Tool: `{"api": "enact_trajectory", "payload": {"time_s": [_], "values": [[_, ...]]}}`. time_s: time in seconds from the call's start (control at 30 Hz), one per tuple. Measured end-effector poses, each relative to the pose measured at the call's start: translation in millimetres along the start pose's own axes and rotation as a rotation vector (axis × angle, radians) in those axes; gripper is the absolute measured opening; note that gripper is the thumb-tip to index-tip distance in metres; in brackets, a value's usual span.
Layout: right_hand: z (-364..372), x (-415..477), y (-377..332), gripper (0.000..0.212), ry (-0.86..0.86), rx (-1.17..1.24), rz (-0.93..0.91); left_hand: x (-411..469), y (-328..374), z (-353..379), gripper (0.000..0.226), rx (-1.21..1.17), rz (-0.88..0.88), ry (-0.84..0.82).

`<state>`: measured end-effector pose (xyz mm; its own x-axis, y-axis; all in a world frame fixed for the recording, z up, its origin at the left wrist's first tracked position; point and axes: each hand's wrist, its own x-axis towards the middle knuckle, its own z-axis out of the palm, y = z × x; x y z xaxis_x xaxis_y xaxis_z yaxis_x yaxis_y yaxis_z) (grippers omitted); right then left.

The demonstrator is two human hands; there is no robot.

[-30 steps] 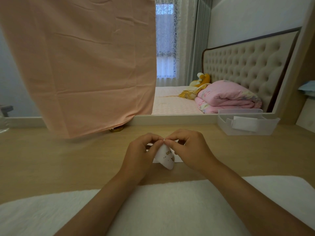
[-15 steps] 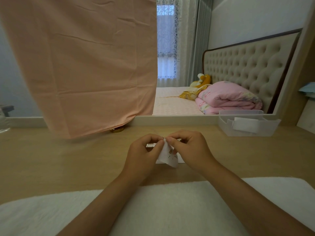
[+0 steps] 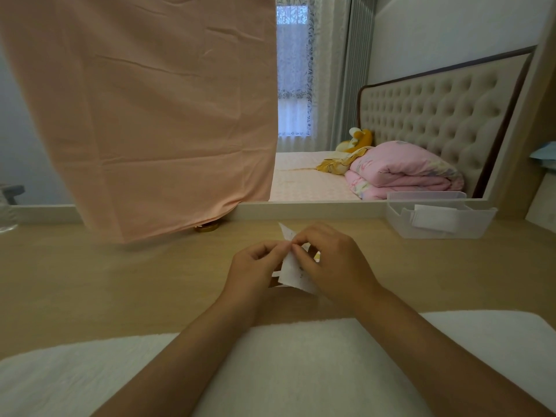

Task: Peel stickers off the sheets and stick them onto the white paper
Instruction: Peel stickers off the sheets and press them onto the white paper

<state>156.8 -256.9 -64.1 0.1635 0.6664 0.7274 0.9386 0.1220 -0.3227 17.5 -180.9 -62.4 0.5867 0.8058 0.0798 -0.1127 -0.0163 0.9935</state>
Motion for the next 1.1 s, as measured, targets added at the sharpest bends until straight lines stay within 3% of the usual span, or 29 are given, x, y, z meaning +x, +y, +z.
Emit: {"api": "enact_trajectory", "payload": {"time_s": [0.23, 0.53, 0.77, 1.1], "values": [[2.4, 2.3, -4.8, 0.01, -0.031, -0.066, 0.012, 1.3, 0.4, -3.2, 0.02, -0.105, -0.124, -0.021], [3.3, 3.8, -7.3, 0.007, -0.024, 0.175, 0.211, 5.9, -3.1, -6.9, 0.024, -0.22, -0.225, -0.121], [1.3, 2.5, -5.0, 0.011, -0.031, 0.236, 0.301, 4.4, -3.6, -8.0, 0.018, -0.005, -0.07, -0.034], [-0.8, 2.6, -3.7, 0.013, -0.025, 0.112, 0.259, 2.5, -3.4, -1.5, 0.014, 0.103, 0.107, 0.027]]}}
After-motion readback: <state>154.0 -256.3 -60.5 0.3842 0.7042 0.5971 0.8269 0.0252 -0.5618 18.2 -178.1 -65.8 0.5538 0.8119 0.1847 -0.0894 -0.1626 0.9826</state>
